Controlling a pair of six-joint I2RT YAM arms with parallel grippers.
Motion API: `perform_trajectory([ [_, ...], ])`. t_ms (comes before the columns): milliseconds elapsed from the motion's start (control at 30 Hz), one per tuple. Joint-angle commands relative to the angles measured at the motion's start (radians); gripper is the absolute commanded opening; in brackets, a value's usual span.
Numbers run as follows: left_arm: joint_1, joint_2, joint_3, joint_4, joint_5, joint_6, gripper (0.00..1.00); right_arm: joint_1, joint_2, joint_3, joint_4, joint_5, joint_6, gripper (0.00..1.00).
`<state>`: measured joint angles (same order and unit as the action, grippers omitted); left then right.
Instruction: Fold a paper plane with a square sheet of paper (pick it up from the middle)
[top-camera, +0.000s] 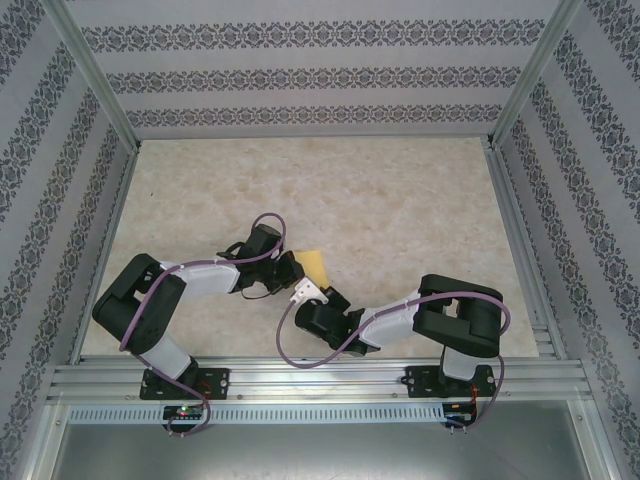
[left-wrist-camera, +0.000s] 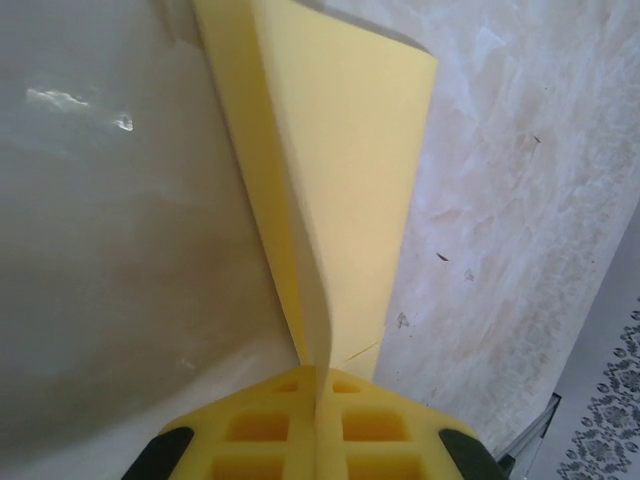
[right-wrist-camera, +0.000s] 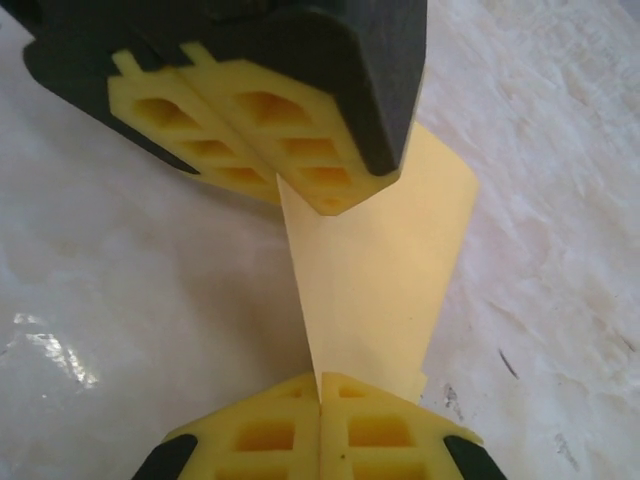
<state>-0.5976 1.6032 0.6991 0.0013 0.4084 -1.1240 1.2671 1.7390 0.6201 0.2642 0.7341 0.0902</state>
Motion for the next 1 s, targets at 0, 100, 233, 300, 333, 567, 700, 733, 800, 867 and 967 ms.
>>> perform_trajectory([
  [0,0.003,-0.052,0.033,-0.076,-0.046,0.033,0.17,-0.015,-0.024,-0.022,0.044,0.016,0.044,0.00],
  [100,0.009,-0.090,0.039,-0.128,-0.086,0.049,0.32,-0.039,-0.057,-0.063,0.100,-0.048,0.078,0.00],
  [233,0.027,-0.182,0.030,-0.207,-0.166,0.068,0.53,-0.075,-0.095,-0.104,0.177,-0.192,0.105,0.00],
  [300,0.035,-0.245,0.023,-0.256,-0.224,0.075,0.60,-0.083,-0.098,-0.104,0.202,-0.254,0.103,0.00],
  [333,0.037,-0.271,0.021,-0.276,-0.247,0.077,0.64,-0.087,-0.095,-0.101,0.212,-0.274,0.103,0.00],
  [567,0.041,-0.437,-0.022,-0.332,-0.354,0.069,0.72,-0.118,-0.036,-0.123,0.409,-0.396,0.149,0.00],
  [700,0.043,-0.470,-0.053,-0.309,-0.354,0.056,0.71,-0.129,-0.007,-0.135,0.465,-0.430,0.184,0.00],
  [733,0.043,-0.470,-0.058,-0.298,-0.344,0.058,0.70,-0.132,0.003,-0.139,0.477,-0.440,0.195,0.00],
  [800,0.043,-0.464,-0.066,-0.269,-0.318,0.063,0.69,-0.135,0.022,-0.145,0.502,-0.461,0.226,0.00],
  [867,0.042,-0.454,-0.068,-0.253,-0.295,0.069,0.68,-0.139,0.035,-0.148,0.514,-0.472,0.266,0.00],
  [967,0.042,-0.444,-0.070,-0.235,-0.274,0.074,0.67,-0.154,0.052,-0.160,0.542,-0.495,0.342,0.00],
])
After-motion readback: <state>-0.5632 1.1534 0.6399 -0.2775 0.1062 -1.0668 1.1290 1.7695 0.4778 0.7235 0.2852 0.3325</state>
